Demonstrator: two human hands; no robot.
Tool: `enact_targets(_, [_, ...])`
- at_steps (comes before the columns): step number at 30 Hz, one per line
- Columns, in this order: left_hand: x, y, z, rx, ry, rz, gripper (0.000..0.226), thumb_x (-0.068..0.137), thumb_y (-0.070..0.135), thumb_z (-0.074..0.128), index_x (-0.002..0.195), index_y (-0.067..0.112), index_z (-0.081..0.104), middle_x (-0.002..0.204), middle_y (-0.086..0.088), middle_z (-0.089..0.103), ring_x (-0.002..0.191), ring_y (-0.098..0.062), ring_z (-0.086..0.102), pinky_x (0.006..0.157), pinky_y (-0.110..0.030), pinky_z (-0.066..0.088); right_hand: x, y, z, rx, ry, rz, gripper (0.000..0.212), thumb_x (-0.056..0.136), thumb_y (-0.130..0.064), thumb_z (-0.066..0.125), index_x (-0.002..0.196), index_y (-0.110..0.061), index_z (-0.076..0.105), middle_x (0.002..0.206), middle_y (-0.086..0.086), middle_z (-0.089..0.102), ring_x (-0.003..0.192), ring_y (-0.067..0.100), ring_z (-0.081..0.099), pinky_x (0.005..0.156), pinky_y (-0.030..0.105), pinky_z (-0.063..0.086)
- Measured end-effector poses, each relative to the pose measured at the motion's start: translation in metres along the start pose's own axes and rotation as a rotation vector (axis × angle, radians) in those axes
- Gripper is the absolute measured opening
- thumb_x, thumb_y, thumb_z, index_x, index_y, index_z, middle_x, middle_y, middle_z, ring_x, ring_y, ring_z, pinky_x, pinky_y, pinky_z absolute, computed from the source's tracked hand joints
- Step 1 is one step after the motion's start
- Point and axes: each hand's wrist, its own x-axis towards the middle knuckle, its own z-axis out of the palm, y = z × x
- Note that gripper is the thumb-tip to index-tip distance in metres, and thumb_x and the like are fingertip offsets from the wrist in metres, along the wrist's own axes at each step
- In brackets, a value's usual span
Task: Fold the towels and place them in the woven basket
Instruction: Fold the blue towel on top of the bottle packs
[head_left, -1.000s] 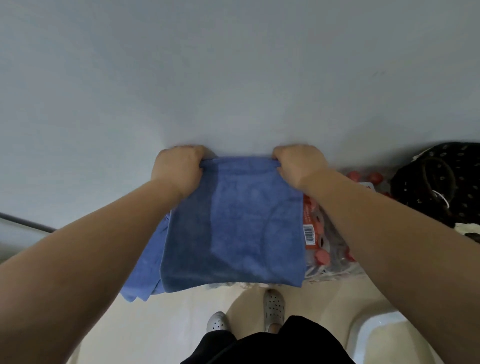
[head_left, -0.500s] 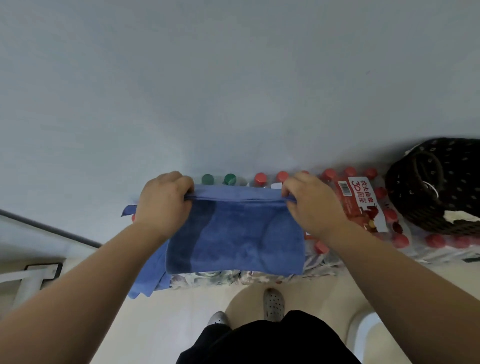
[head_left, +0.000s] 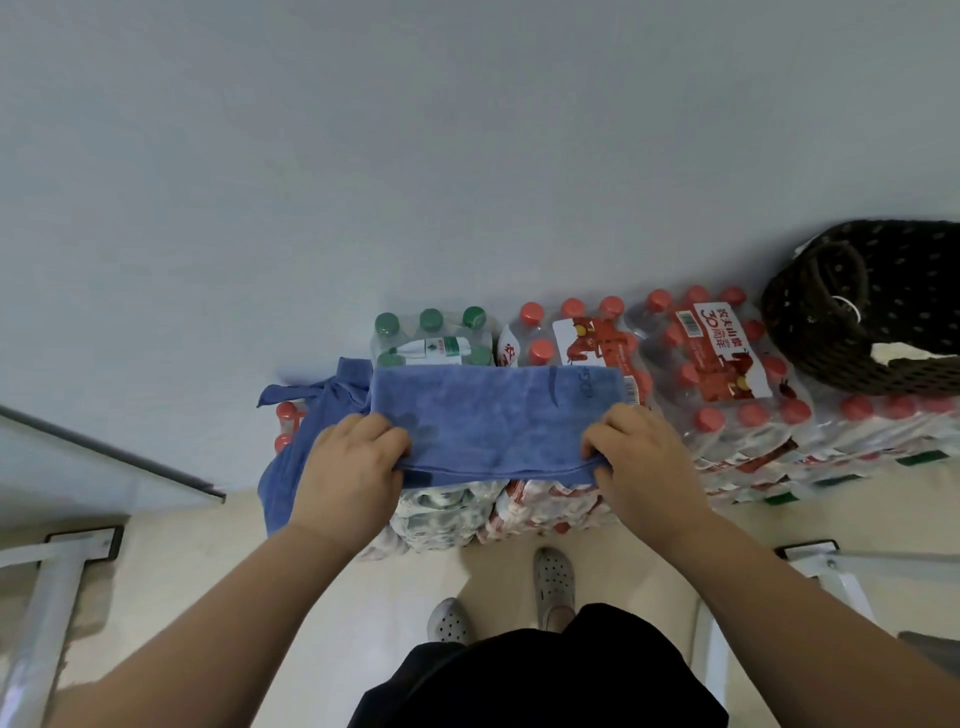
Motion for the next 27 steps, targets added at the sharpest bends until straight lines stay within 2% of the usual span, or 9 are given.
enact_targets(4, [-0.007,-0.001,0.01,0.062,-0.203,-0.017,0.007,0.066,0.01,0.066,0.07,0.016,0.064,0.068,-0.002,0.053,0.061,-0.027,0.048,0.05,-0.038,0.045,-0.015,0.003,0.015,-0.133,-0.172,0.037,0.02,0.068,-0.021,0.084,0.078,-0.022,0.067,0.082,-0.003,0.051,0.075,0.021,0.051,0.067,0.038,0.05])
enact_targets(6, [-0.006,0.002,0.004,0.074,-0.28,-0.036,0.014,0.071,0.033,0.069,0.075,0.021,0.064,0.074,0.002,0.053,0.067,-0.025,0.049,0.057,-0.036,0.046,-0.016,-0.001,0.015,-0.16,-0.219,0.047,0.028,0.067,-0.043,0.083,0.08,-0.024,0.066,0.085,-0.004,0.051,0.08,0.022,0.052,0.073,0.04,0.051])
enact_targets(9, [0.002,0.013,-0.01,0.087,-0.26,-0.073,0.037,0.075,0.06,0.058,0.092,0.027,0.063,0.086,0.005,0.055,0.079,-0.022,0.051,0.07,-0.037,0.049,-0.008,-0.012,0.01,-0.163,-0.099,0.09,0.041,0.077,-0.061,0.065,0.096,-0.025,0.065,0.101,-0.002,0.055,0.097,0.024,0.053,0.087,0.042,0.044])
enact_targets(11, [0.007,0.021,-0.013,0.089,-0.233,-0.083,0.049,0.081,0.061,0.051,0.111,0.024,0.063,0.104,0.001,0.06,0.094,-0.025,0.055,0.082,-0.041,0.051,0.001,-0.022,0.01,-0.158,-0.129,0.153,0.063,0.086,-0.069,0.04,0.125,-0.023,0.059,0.13,0.006,0.055,0.123,0.03,0.049,0.105,0.046,0.037])
enact_targets(13, [0.012,0.026,-0.01,0.085,-0.287,-0.093,0.067,0.085,0.064,0.036,0.133,0.021,0.055,0.132,-0.004,0.056,0.119,-0.031,0.052,0.1,-0.048,0.046,0.01,-0.028,0.015,-0.137,-0.256,0.218,0.09,0.086,-0.078,0.011,0.153,-0.022,0.031,0.161,0.012,0.026,0.149,0.033,0.02,0.122,0.05,0.015])
enact_targets(16, [0.014,0.028,0.004,0.122,-0.453,-0.106,0.087,0.087,0.072,0.011,0.157,0.022,0.016,0.165,-0.006,0.013,0.152,-0.031,0.009,0.123,-0.052,0.012,0.02,-0.027,0.028,-0.106,-0.403,0.265,0.109,0.071,-0.085,-0.02,0.159,-0.021,-0.007,0.166,0.009,-0.013,0.152,0.029,-0.017,0.122,0.05,-0.009])
enact_targets(18, [0.014,0.029,0.015,0.139,-0.496,-0.105,0.088,0.088,0.075,0.004,0.158,0.022,-0.004,0.166,-0.005,-0.01,0.152,-0.028,-0.013,0.123,-0.052,-0.004,0.025,-0.024,0.033,-0.119,-0.442,0.285,0.104,0.071,-0.082,-0.017,0.156,-0.022,-0.017,0.163,0.008,-0.023,0.15,0.028,-0.023,0.12,0.05,-0.012])
enact_targets(20, [0.016,0.031,0.024,0.16,-0.53,-0.109,0.088,0.089,0.075,0.002,0.156,0.021,-0.016,0.163,-0.005,-0.021,0.149,-0.026,-0.023,0.121,-0.051,-0.01,0.029,-0.021,0.035,-0.133,-0.449,0.286,0.1,0.074,-0.08,-0.011,0.155,-0.022,-0.02,0.162,0.007,-0.028,0.149,0.028,-0.026,0.118,0.049,-0.015])
enact_targets(27, [0.046,0.043,0.038,0.182,-0.539,-0.166,0.086,0.085,0.073,-0.009,0.15,0.02,-0.027,0.155,-0.005,-0.034,0.147,-0.028,-0.028,0.12,-0.053,-0.013,0.052,0.009,0.039,-0.164,-0.426,0.234,0.089,0.084,-0.079,-0.003,0.155,-0.028,-0.021,0.163,0.002,-0.026,0.149,0.025,-0.025,0.114,0.052,-0.019])
